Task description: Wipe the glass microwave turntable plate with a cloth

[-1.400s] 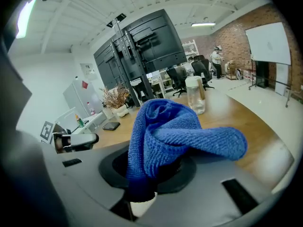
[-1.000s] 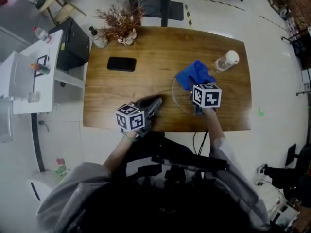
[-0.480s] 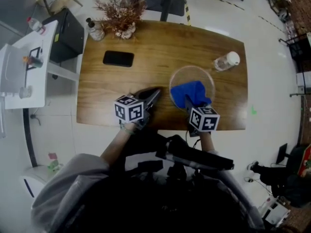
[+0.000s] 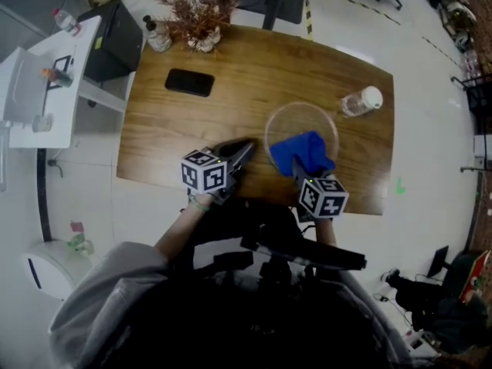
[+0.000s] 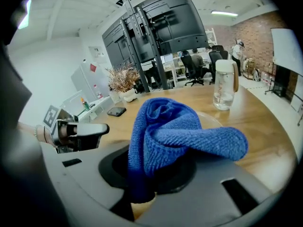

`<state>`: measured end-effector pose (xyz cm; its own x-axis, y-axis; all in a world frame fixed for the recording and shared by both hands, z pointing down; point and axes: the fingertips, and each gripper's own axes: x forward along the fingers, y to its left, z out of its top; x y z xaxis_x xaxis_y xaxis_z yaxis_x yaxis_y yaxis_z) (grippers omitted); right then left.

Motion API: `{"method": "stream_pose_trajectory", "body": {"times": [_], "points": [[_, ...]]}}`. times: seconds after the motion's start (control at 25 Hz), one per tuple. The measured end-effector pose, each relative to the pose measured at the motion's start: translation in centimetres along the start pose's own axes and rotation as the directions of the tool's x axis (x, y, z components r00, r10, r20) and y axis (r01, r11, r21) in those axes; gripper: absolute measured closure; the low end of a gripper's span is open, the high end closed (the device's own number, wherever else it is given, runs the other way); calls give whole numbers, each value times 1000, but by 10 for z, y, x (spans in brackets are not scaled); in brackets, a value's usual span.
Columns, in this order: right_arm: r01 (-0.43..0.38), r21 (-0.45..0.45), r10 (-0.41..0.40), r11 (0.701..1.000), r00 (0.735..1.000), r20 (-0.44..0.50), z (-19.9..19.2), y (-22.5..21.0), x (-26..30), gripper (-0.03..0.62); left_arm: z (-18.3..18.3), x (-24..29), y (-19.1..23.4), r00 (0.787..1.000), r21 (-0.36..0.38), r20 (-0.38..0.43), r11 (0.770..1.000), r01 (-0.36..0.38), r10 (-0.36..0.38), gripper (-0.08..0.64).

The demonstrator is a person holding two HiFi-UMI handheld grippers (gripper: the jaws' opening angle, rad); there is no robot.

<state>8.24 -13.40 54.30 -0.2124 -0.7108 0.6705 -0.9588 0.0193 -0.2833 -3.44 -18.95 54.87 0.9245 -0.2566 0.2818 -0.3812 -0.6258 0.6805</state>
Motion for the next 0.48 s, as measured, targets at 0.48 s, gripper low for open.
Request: {"method": "stream_pose_trajectory", "body": {"times": [0.48], "points": [[25, -236, -7, 971, 997, 76, 121, -61, 71, 508, -41, 29, -29, 997, -24, 9, 996, -81, 81, 549]]}}
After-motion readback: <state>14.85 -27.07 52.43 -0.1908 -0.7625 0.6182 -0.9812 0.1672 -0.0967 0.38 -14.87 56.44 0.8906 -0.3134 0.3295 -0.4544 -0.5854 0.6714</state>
